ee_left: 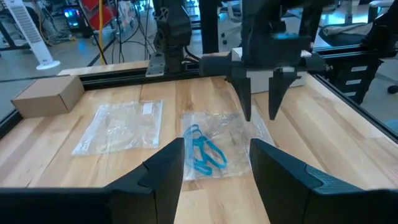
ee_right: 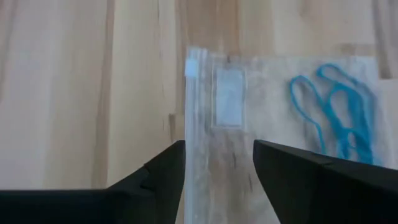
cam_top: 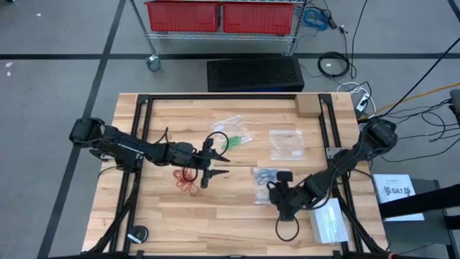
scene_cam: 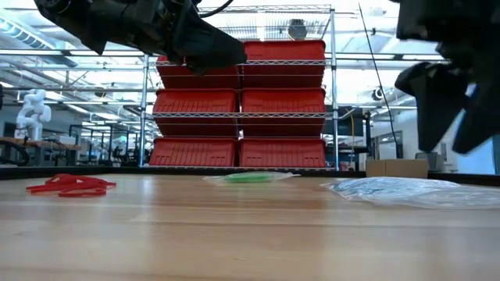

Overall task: Sort rubber bands
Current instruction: Close the transparent zip bag

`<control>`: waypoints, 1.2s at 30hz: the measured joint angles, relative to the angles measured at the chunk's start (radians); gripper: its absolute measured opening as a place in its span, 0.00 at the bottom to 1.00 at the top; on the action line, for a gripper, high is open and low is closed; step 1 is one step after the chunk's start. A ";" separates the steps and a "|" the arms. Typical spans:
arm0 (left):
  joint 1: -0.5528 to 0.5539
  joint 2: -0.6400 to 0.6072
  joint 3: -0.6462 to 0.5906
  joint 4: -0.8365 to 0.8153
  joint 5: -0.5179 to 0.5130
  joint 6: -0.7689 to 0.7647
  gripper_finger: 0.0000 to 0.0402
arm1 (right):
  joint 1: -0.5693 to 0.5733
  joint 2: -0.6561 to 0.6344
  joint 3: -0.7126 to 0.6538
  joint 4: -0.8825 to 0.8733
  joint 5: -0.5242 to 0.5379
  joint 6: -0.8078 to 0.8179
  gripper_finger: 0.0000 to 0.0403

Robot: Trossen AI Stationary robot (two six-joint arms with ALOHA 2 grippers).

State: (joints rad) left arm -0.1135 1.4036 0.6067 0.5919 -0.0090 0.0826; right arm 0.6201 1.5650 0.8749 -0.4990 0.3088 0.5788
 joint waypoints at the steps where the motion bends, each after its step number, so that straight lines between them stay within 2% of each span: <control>1: 0.000 0.000 0.000 0.000 0.000 0.000 0.47 | 0.000 0.012 0.000 0.003 -0.007 -0.009 0.44; 7: -0.007 0.000 0.000 -0.003 0.000 0.000 0.47 | 0.004 0.107 0.000 0.027 -0.028 -0.022 0.43; 12: -0.011 0.000 0.000 -0.004 -0.004 -0.001 0.47 | 0.004 0.125 0.001 0.033 -0.018 0.001 0.40; 15: -0.011 0.000 0.000 -0.004 -0.007 0.001 0.47 | 0.004 0.125 0.001 0.032 -0.016 0.003 0.30; 19: -0.011 0.000 0.000 -0.004 -0.008 0.002 0.47 | 0.003 0.121 0.004 0.028 -0.021 -0.008 0.08; 21: -0.011 0.000 0.000 -0.004 -0.008 0.006 0.47 | 0.003 0.114 0.022 0.024 -0.020 -0.021 0.02; 27: -0.011 0.000 0.000 0.002 -0.017 0.068 0.47 | -0.025 0.081 0.137 -0.075 -0.015 -0.062 0.01; 36: -0.032 0.000 0.000 0.002 0.009 0.115 0.47 | -0.095 0.050 0.398 -0.308 0.062 -0.181 0.00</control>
State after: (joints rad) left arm -0.1453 1.4036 0.6064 0.5942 -0.0002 0.1974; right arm 0.5246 1.6154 1.2730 -0.8066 0.3706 0.3979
